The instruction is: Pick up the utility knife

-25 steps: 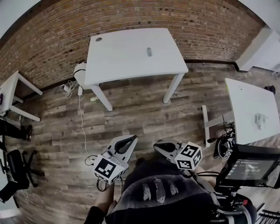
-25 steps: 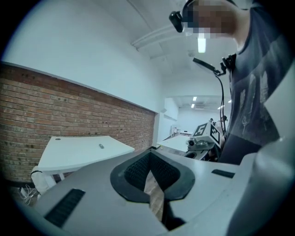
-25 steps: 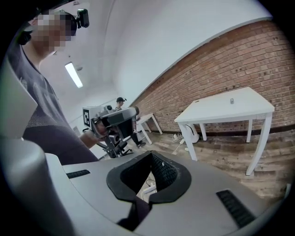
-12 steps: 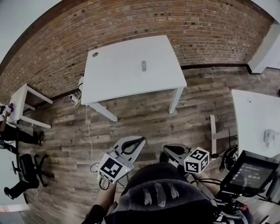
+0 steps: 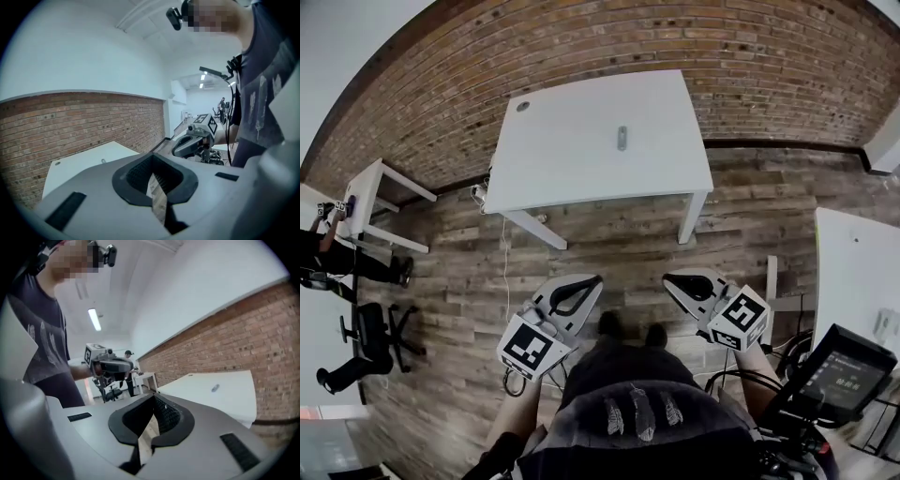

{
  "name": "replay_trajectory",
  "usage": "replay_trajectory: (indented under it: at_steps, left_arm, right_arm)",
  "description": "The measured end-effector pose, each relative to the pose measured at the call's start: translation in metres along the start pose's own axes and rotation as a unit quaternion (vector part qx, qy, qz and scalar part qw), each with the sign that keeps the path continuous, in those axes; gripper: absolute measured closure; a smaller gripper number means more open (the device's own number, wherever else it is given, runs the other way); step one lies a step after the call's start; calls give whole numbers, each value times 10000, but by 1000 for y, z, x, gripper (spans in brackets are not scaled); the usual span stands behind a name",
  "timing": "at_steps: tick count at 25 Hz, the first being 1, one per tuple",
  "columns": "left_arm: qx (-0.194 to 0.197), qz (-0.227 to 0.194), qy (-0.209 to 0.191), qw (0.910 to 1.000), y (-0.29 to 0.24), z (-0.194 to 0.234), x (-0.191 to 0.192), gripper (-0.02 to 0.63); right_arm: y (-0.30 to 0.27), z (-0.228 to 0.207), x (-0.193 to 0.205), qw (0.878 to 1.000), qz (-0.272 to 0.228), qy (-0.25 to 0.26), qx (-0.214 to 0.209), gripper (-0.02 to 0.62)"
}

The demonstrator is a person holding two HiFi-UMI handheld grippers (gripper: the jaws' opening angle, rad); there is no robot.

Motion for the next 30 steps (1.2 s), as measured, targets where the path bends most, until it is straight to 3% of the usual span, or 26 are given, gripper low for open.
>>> replay_trajectory:
  at_steps: [2, 4, 9, 16, 24, 30]
  left_arm:
    - [-40, -56, -25, 10000, -3, 3, -8, 614]
    - [-51, -81, -63, 9999, -6, 7, -12, 614]
    - [39, -39, -97, 9999, -23, 22, -12, 614]
    - [304, -321, -271, 9987, -47, 49, -21, 614]
    - [487, -514, 99, 9974, -49, 112, 2, 614]
    - [631, -758, 297, 9947, -36, 194, 19, 614]
  right_arm:
    - [3, -7, -14, 9984, 20, 530, 216, 598]
    - [4, -10, -24, 9971, -90, 706, 281, 598]
    - [9, -12, -28, 9988, -315, 283, 225, 598]
    - [-3, -28, -17, 9972, -356, -589, 283, 598]
    - [-58, -42, -31, 9944, -2, -971, 410, 598]
    - [-124, -43, -76, 9952, 305, -691, 620, 598]
Point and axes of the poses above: the fingertips, and each gripper's own axes: y backward along the fingers, z to its left, x out of its underside, the point moved 1 cm from there along y, backward along the fingers, and after that the axes turned 13 degrees about z, right-handed, at the moved point
